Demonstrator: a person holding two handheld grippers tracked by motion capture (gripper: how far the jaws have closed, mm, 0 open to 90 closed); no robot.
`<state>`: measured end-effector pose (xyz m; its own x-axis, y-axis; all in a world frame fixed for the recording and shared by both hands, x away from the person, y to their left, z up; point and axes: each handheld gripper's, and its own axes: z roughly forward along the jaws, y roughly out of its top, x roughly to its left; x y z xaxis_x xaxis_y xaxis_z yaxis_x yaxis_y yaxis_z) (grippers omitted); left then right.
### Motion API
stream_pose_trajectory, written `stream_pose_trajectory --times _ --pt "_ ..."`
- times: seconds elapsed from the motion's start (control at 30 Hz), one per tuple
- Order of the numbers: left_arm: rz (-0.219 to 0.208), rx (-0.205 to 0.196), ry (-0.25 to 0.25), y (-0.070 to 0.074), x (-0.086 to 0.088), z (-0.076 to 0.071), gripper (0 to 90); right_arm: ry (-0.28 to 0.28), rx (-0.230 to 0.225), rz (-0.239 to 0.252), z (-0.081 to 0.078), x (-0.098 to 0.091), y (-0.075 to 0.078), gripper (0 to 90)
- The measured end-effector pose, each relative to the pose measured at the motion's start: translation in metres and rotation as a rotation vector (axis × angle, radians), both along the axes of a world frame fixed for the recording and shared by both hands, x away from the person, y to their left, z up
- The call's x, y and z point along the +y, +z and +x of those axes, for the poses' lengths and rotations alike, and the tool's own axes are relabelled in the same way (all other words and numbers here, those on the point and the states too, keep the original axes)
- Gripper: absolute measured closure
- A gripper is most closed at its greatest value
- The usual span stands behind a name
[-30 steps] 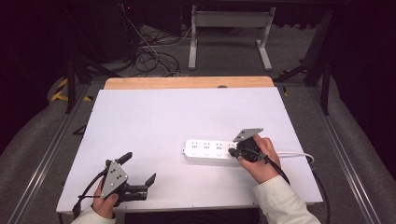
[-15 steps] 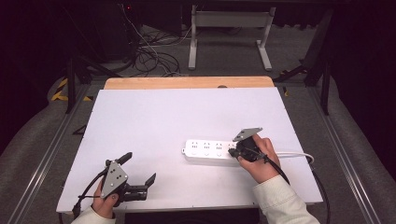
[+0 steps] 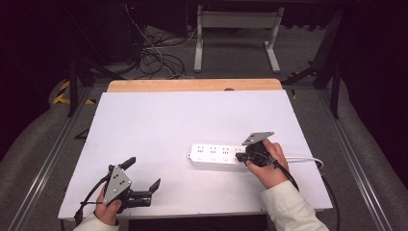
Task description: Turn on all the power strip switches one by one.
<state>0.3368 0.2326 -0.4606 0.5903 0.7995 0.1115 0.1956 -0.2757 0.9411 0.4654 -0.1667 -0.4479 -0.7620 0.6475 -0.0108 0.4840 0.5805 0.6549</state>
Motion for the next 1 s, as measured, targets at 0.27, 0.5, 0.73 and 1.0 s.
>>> stream_pose_trajectory --times 0.27,0.5,0.73,1.0 --pt "-0.003 0.005 0.0 0.0 0.0 0.001 0.2 0.011 -0.084 0.078 -0.006 -0.001 0.016 90.0" --pt "-0.003 0.0 0.004 0.0 0.0 0.001 0.2 0.013 -0.093 0.089 -0.007 -0.001 0.018 90.0" --pt "-0.006 0.002 0.005 0.0 0.0 0.001 0.2 0.029 -0.091 0.093 -0.007 0.003 0.02 90.0" --pt "-0.005 0.002 0.005 0.0 0.0 0.001 0.2 0.057 -0.071 0.077 -0.005 0.017 0.017 90.0"
